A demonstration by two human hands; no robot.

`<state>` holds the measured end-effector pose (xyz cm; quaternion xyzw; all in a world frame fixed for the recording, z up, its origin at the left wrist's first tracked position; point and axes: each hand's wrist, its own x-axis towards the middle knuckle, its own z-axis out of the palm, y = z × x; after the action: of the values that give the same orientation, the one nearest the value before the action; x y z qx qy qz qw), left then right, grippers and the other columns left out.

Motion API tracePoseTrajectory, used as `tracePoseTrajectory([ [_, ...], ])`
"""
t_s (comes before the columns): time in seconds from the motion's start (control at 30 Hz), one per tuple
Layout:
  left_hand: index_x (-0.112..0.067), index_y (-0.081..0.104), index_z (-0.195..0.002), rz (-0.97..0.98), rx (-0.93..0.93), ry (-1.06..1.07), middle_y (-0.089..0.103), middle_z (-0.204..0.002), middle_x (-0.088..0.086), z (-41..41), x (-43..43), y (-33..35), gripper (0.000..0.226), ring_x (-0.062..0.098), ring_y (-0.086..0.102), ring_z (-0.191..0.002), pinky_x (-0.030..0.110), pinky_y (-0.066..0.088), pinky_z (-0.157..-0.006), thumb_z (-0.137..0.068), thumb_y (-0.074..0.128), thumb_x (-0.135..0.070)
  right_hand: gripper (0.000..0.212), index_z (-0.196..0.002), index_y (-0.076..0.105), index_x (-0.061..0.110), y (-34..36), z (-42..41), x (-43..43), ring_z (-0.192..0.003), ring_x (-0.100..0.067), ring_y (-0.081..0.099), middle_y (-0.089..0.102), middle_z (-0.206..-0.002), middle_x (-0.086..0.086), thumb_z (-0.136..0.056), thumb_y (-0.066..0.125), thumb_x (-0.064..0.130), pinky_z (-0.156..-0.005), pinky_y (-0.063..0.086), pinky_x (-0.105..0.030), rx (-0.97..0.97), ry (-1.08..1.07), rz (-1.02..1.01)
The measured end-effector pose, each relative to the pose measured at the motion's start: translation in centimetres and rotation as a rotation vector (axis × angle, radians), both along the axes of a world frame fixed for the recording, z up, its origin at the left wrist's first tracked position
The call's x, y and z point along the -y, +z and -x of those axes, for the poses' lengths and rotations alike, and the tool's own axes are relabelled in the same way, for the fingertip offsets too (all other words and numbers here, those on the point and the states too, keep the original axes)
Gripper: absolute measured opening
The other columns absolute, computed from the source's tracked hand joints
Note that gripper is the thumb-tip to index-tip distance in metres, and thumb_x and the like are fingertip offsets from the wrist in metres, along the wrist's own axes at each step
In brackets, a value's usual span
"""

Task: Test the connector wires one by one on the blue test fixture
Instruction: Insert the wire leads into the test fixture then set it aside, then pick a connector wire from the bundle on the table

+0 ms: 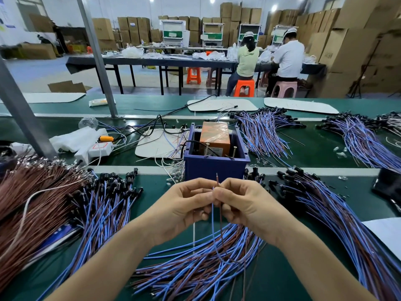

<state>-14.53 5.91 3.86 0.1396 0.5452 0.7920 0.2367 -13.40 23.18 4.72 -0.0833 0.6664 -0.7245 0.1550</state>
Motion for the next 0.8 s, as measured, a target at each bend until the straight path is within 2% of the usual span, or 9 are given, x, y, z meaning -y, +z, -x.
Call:
tracePoseTrajectory([
  [0.17, -0.014, 0.073, -0.077, -0.095, -0.097, 0.044, 0.065, -0.066, 0.002, 0.0, 1.8, 0.8, 0.023, 0.006, 0.057, -0.052, 0.015, 0.048, -0.048, -0.059, 0.086, -0.02, 0.027, -0.097, 0.06, 0.012, -1.3, -0.6, -0.6, -0.039, -0.008, 0.047, 0.069, -0.069, 0.002, -0.081, 0.074, 0.03, -0.038, 0.036, -0.017, -0.022, 0.238, -0.328],
  [0.27, -0.013, 0.074, -0.072, -0.186, -0.104, 0.231, 0.067, -0.065, 0.004, 0.0, 3.7, 1.8, 0.042, 0.005, 0.059, -0.05, 0.013, 0.05, -0.047, -0.039, 0.096, -0.027, 0.005, -0.087, 0.065, 0.02, -2.8, -0.8, -2.0, -0.042, -0.009, 0.051, 0.068, -0.065, 0.004, -0.086, 0.07, 0.019, -0.043, 0.041, -0.021, -0.049, 0.319, -0.633],
  [0.4, -0.016, 0.073, -0.066, -0.258, -0.169, 0.45, 0.066, -0.064, 0.002, -1.1, 6.6, 2.8, 0.047, 0.001, 0.058, -0.048, 0.009, 0.049, -0.047, -0.03, 0.098, -0.032, 0.022, -0.067, 0.063, 0.017, -2.6, 0.6, -5.4, -0.044, -0.01, 0.058, 0.064, -0.056, 0.001, -0.09, 0.064, 0.016, -0.052, 0.05, -0.025, -0.154, 0.117, -0.949],
  [0.5, -0.018, 0.071, -0.061, -0.205, -0.264, 0.526, 0.065, -0.062, -0.002, -2.4, 8.5, 2.0, 0.017, 0.0, 0.058, -0.048, 0.008, 0.047, -0.046, -0.057, 0.087, -0.015, 0.031, -0.061, 0.062, 0.023, -2.1, 1.9, -7.8, -0.046, -0.007, 0.052, 0.059, -0.051, 0.003, -0.09, 0.064, 0.03, -0.054, 0.043, -0.024, -0.329, -0.143, -1.285],
  [0.53, -0.018, 0.07, -0.059, -0.141, -0.304, 0.542, 0.065, -0.062, -0.002, -2.7, 9.1, 1.2, 0.018, 0.001, 0.058, -0.048, 0.009, 0.048, -0.046, -0.064, 0.078, -0.002, 0.025, -0.064, 0.066, 0.027, -2.0, 2.1, -8.2, -0.048, -0.006, 0.05, 0.057, -0.05, 0.008, -0.089, 0.066, 0.029, -0.053, 0.04, -0.023, -0.412, -0.244, -1.308],
  [0.6, -0.016, 0.068, -0.059, 0.005, -0.375, 0.494, 0.065, -0.066, 0.001, -3.5, 10.6, -0.2, 0.025, 0.008, 0.06, -0.052, 0.014, 0.051, -0.05, -0.056, 0.071, 0.008, 0.006, -0.081, 0.077, 0.019, -2.2, 2.3, -8.6, -0.059, -0.012, 0.057, 0.063, -0.063, 0.009, -0.084, 0.072, 0.015, -0.059, 0.043, -0.026, -0.637, -0.412, -1.227],
  [0.7, -0.016, 0.072, -0.081, 0.349, -0.54, 0.036, 0.068, -0.097, 0.004, -4.4, 13.4, -1.7, 0.041, 0.021, 0.069, -0.086, 0.029, 0.056, -0.075, -0.069, 0.054, 0.019, 0.034, -0.115, 0.07, 0.013, -3.4, 2.8, -8.5, -0.09, -0.02, 0.066, 0.068, -0.108, 0.0, -0.084, 0.067, -0.002, -0.083, 0.048, -0.025, -0.732, -0.354, -1.215],
  [0.73, -0.017, 0.073, -0.093, 0.494, -0.563, -0.125, 0.066, -0.108, 0.003, -4.6, 14.2, -1.9, 0.051, 0.022, 0.066, -0.1, 0.031, 0.054, -0.083, -0.072, 0.045, 0.021, 0.046, -0.129, 0.06, 0.016, -4.2, 2.9, -8.5, -0.103, -0.018, 0.063, 0.059, -0.127, 0.002, -0.088, 0.059, -0.004, -0.09, 0.045, -0.021, -0.677, -0.251, -1.258],
  [0.8, -0.031, 0.069, -0.107, 0.797, -0.645, -0.15, 0.062, -0.121, -0.009, -4.4, 15.3, -2.3, 0.061, 0.012, 0.06, -0.112, 0.023, 0.051, -0.089, -0.07, 0.04, 0.007, 0.062, -0.145, 0.039, 0.026, -5.7, 3.2, -8.4, -0.119, -0.016, 0.056, 0.033, -0.151, 0.014, -0.092, 0.046, -0.004, -0.096, 0.044, -0.023, -0.55, -0.097, -1.379],
])
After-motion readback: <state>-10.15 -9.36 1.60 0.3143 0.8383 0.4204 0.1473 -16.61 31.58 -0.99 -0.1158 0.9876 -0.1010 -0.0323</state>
